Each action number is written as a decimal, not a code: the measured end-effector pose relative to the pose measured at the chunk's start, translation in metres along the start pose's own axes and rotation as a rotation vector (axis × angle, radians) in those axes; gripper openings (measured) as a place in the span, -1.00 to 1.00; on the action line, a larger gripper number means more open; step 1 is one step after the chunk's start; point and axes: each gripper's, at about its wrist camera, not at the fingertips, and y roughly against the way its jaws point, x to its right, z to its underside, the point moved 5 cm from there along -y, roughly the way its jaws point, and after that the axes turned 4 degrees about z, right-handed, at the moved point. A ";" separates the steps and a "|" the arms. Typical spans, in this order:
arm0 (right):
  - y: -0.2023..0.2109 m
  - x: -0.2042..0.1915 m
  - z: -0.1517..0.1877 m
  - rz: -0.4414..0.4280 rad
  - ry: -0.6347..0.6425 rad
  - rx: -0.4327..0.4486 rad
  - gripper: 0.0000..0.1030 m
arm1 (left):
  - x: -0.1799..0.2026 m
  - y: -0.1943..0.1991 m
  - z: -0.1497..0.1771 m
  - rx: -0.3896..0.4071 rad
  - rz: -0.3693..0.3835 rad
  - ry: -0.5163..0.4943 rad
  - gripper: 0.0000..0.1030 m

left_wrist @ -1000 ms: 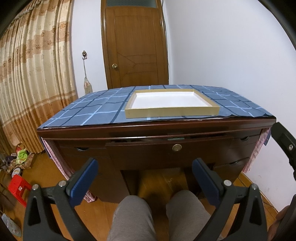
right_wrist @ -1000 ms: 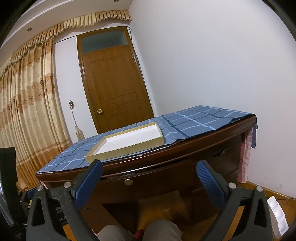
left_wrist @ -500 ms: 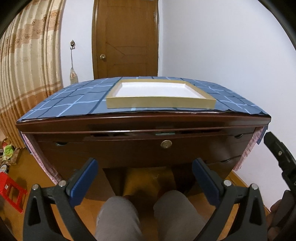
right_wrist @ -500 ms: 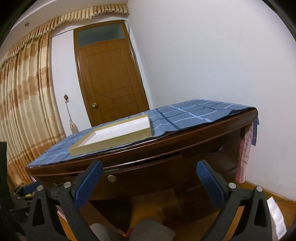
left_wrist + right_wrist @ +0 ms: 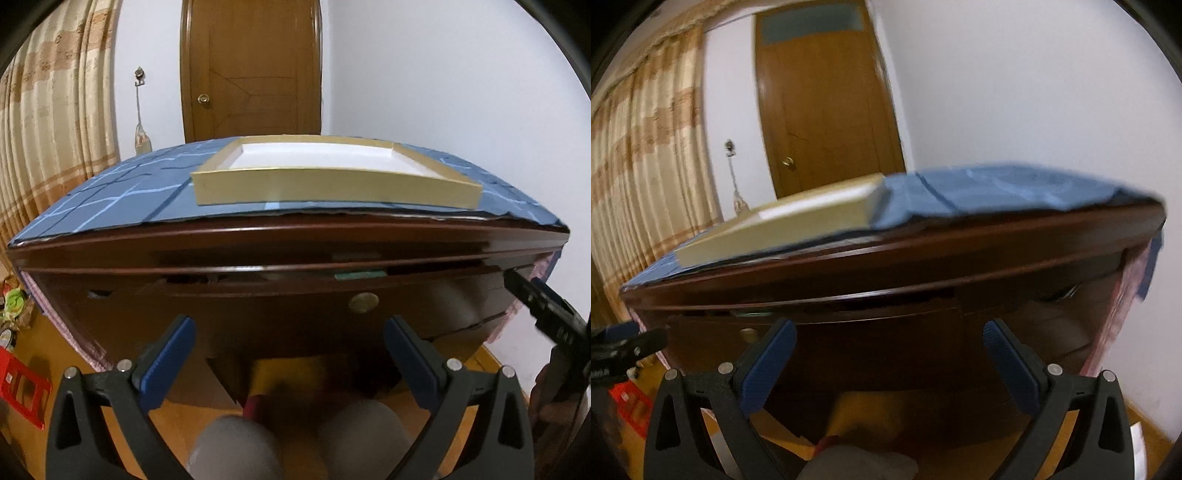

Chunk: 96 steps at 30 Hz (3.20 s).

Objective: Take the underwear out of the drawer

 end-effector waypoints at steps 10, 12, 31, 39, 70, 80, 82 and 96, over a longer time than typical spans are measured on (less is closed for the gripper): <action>-0.087 0.026 0.002 -0.102 -0.081 -0.103 0.98 | -0.002 -0.052 -0.014 -0.042 -0.044 -0.032 0.99; -0.095 0.029 0.002 -0.128 -0.098 -0.107 0.98 | -0.005 -0.058 -0.016 -0.050 -0.049 -0.032 0.99; -0.078 0.013 0.010 -0.166 -0.124 -0.210 0.98 | -0.012 -0.032 0.000 -0.072 -0.039 -0.075 0.99; -0.041 0.010 0.023 -0.146 -0.135 -0.206 0.99 | -0.019 -0.022 0.000 -0.079 -0.053 -0.053 0.99; -0.011 0.017 0.034 -0.147 -0.129 -0.248 0.99 | -0.046 0.005 0.036 -0.153 -0.070 -0.062 0.99; -0.013 0.018 0.034 -0.145 -0.126 -0.245 0.98 | -0.046 0.005 0.044 -0.148 -0.071 -0.048 0.99; -0.012 0.018 0.033 -0.144 -0.126 -0.245 0.98 | -0.045 0.006 0.046 -0.147 -0.074 -0.049 0.99; -0.005 0.018 0.037 -0.142 -0.114 -0.269 0.99 | -0.046 0.010 0.051 -0.174 -0.079 -0.017 0.99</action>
